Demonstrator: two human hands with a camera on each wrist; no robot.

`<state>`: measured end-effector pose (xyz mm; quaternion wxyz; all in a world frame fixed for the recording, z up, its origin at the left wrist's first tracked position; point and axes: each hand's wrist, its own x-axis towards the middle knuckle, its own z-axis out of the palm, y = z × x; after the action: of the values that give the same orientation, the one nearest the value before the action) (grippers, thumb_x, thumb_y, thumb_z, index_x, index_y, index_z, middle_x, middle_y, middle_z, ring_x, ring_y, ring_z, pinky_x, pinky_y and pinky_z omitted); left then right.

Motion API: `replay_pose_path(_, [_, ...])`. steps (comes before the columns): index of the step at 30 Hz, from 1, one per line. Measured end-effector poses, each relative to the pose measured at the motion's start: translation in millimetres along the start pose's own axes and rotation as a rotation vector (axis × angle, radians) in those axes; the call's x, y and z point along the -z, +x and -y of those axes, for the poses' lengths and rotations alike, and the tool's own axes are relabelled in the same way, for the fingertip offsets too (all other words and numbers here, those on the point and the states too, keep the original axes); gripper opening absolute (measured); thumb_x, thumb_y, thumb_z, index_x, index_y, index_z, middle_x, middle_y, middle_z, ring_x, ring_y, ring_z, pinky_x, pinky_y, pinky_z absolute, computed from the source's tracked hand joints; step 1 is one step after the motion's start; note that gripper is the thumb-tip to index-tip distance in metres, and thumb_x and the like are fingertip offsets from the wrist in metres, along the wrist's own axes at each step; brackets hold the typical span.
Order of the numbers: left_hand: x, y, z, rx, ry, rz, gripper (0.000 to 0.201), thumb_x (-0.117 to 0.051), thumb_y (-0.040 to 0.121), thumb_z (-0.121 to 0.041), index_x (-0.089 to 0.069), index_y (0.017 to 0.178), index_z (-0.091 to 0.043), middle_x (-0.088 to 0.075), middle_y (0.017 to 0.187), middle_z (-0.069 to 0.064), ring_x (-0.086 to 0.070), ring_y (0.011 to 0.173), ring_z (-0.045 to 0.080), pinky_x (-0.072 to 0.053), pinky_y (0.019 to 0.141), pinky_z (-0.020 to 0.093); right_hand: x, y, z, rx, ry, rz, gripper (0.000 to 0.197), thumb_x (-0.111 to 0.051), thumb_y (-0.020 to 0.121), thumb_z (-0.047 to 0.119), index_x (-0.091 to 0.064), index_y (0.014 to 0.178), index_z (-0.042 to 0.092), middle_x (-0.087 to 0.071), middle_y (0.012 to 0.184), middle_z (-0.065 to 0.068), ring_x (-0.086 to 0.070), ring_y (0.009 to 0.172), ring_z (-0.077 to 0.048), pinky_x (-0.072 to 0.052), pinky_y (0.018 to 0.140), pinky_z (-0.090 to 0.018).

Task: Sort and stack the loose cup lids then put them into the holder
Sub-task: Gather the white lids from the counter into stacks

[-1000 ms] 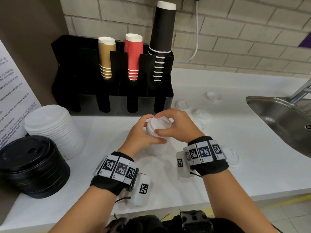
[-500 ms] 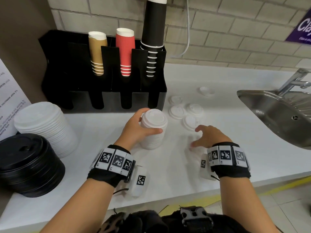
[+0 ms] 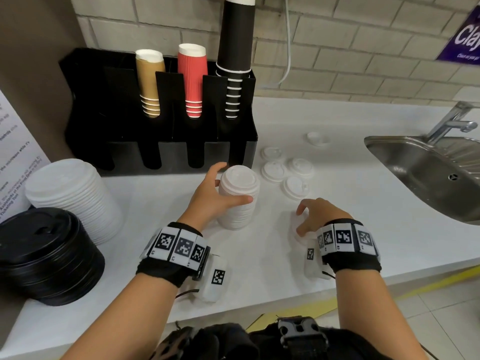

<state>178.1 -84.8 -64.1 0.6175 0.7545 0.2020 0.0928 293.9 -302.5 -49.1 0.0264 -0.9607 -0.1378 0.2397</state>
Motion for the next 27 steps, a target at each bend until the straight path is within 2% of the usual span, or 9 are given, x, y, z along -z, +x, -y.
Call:
replay_pose_path(2, [1.3, 0.7, 1.1, -0.005, 0.001, 0.004, 0.086, -0.089, 0.067, -0.029, -0.041, 0.137, -0.036, -0.049, 0.115, -0.016, -0.046, 0.119, 0.016, -0.047, 0.101, 0.053, 7.9, -2.4, 2.0, 0.071, 0.1, -0.037, 0.049, -0.077, 0.073, 0.028, -0.054, 0.117, 0.026, -0.051, 0.117, -0.003, -0.05, 0.097, -0.02, -0.041, 0.078, -0.031])
replay_pose_path(4, [2.2, 0.9, 1.8, -0.016, 0.007, 0.012, 0.079, -0.089, 0.067, -0.028, -0.046, 0.134, -0.035, -0.05, 0.115, -0.019, -0.046, 0.119, 0.014, -0.047, 0.1, 0.053, 17.5, -5.9, 9.5, 0.209, 0.315, -0.127, 0.044, -0.077, 0.073, 0.03, -0.056, 0.112, 0.028, -0.053, 0.114, -0.001, -0.053, 0.095, -0.017, -0.041, 0.078, -0.028])
replay_pose_path(7, [2.3, 1.5, 2.7, -0.031, 0.022, 0.014, 0.075, -0.089, 0.066, -0.027, -0.049, 0.13, -0.035, -0.051, 0.117, -0.02, -0.046, 0.119, 0.012, -0.049, 0.098, 0.053, 27.5, -13.1, 34.3, 0.426, 0.693, -0.256, 0.036, -0.077, 0.074, 0.023, -0.06, 0.105, 0.029, -0.056, 0.101, 0.004, -0.056, 0.085, -0.013, -0.045, 0.07, -0.024])
replay_pose_path(9, [2.4, 1.7, 2.9, -0.038, 0.031, 0.015, 0.075, -0.089, 0.066, -0.026, -0.049, 0.129, -0.035, -0.052, 0.119, -0.016, -0.046, 0.118, 0.012, -0.05, 0.097, 0.053, 28.8, -16.4, 54.2, 0.494, 0.799, -0.297, 0.031, -0.075, 0.076, 0.022, -0.062, 0.103, 0.028, -0.058, 0.094, 0.008, -0.058, 0.08, -0.009, -0.046, 0.063, -0.016])
replay_pose_path(11, [2.5, 1.6, 2.7, -0.041, 0.039, 0.022, 0.075, -0.089, 0.067, -0.026, -0.049, 0.13, -0.034, -0.053, 0.116, -0.017, -0.047, 0.117, 0.013, -0.05, 0.095, 0.053, 27.8, -16.2, 71.3, 0.541, 0.783, -0.345, 0.028, -0.074, 0.078, 0.024, -0.062, 0.103, 0.026, -0.061, 0.096, 0.008, -0.06, 0.083, -0.007, -0.045, 0.061, -0.008])
replay_pose_path(13, [2.8, 1.6, 2.3, -0.038, 0.045, 0.028, 0.075, -0.089, 0.068, -0.026, -0.048, 0.131, -0.034, -0.052, 0.111, -0.019, -0.049, 0.116, 0.015, -0.051, 0.095, 0.053, 27.3, -13.9, 84.6, 0.569, 0.699, -0.389, 0.031, -0.075, 0.077, 0.028, -0.062, 0.106, 0.024, -0.063, 0.1, 0.005, -0.06, 0.089, -0.009, -0.044, 0.065, -0.01])
replay_pose_path(15, [3.0, 2.0, 2.1, -0.028, 0.044, 0.032, 0.077, -0.088, 0.068, -0.027, -0.046, 0.132, -0.035, -0.052, 0.111, -0.016, -0.051, 0.115, 0.018, -0.052, 0.094, 0.053, 27.3, -12.4, 94.1, 0.585, 0.589, -0.415, 0.039, -0.076, 0.076, 0.033, -0.063, 0.111, 0.022, -0.063, 0.101, 0.004, -0.058, 0.091, -0.01, -0.04, 0.068, -0.01])
replay_pose_path(19, [3.4, 1.7, 2.2, -0.021, 0.037, 0.029, 0.077, -0.089, 0.067, -0.027, -0.046, 0.13, -0.037, -0.054, 0.111, -0.016, -0.056, 0.113, 0.02, -0.053, 0.092, 0.051, 27.1, -11.5, 106.0, 0.598, 0.464, -0.425, 0.046, -0.078, 0.073, 0.036, -0.065, 0.115, 0.019, -0.063, 0.105, 0.003, -0.055, 0.092, -0.008, -0.037, 0.068, -0.006])
replay_pose_path(27, [3.0, 3.9, 3.0, -0.012, 0.022, 0.035, 0.075, -0.09, 0.066, -0.025, -0.049, 0.128, -0.034, -0.055, 0.113, -0.011, -0.057, 0.111, 0.023, -0.053, 0.091, 0.049, 28.4, -13.2, 112.3, 0.589, 0.324, -0.428, 0.049, -0.079, 0.071, 0.033, -0.067, 0.116, 0.018, -0.062, 0.113, 0.0, -0.054, 0.1, -0.01, -0.038, 0.081, -0.017])
